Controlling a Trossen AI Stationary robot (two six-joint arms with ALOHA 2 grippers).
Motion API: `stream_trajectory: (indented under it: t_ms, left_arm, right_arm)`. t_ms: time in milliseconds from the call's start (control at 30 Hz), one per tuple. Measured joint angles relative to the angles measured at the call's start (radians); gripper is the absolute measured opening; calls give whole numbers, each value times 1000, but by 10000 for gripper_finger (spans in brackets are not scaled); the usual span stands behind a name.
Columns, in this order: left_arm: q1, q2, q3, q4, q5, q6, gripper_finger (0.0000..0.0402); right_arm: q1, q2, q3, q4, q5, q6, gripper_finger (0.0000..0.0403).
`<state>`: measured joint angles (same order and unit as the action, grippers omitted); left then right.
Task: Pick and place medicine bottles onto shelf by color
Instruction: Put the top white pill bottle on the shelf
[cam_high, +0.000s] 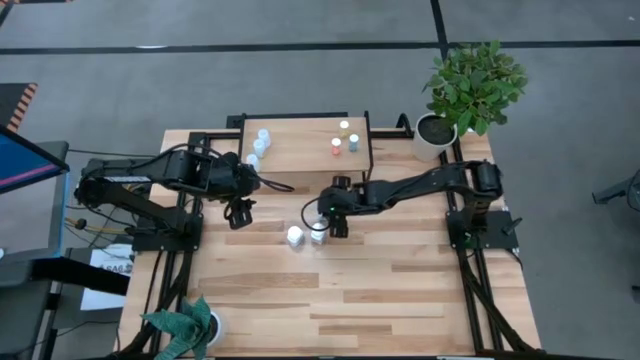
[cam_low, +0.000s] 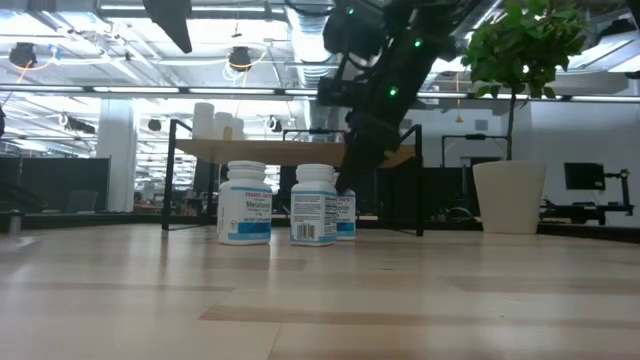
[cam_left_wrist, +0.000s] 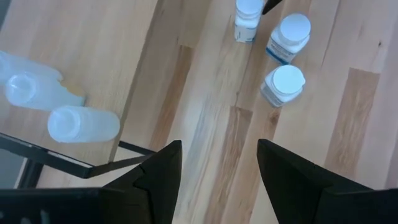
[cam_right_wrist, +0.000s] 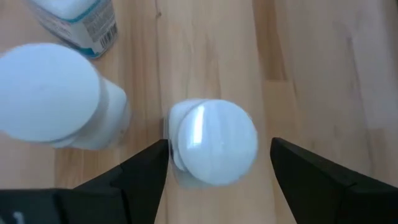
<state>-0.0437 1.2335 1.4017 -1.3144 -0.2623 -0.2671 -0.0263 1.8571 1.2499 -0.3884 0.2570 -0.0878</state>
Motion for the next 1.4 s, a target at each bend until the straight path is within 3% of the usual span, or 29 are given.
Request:
stream_trajectory:
  t_ms: [333, 500, 733, 900, 1133, 1400]
  left_arm:
    - [0, 11, 0, -3, -6, 19, 197]
    - [0, 11, 0, -4, -7, 20, 197]
    - [0, 11, 0, -5, -7, 20, 196]
    - [0, 11, 0, -5, -7, 20, 197]
    - [0, 10, 0, -5, -7, 20, 197]
    - [0, 10, 0, -5, -7, 21, 197]
  right_arm:
    - [-3, 3, 12, 3, -26, -45, 306]
    - [-9, 21, 12, 20, -101, -44, 306]
    - [-9, 42, 11, 28, -102, -44, 301]
    - [-9, 38, 11, 26, -102, -30, 262]
    - [-9, 33, 30, -5, -101, 30, 171]
    - [-7, 20, 284, -241, -100, 54, 169]
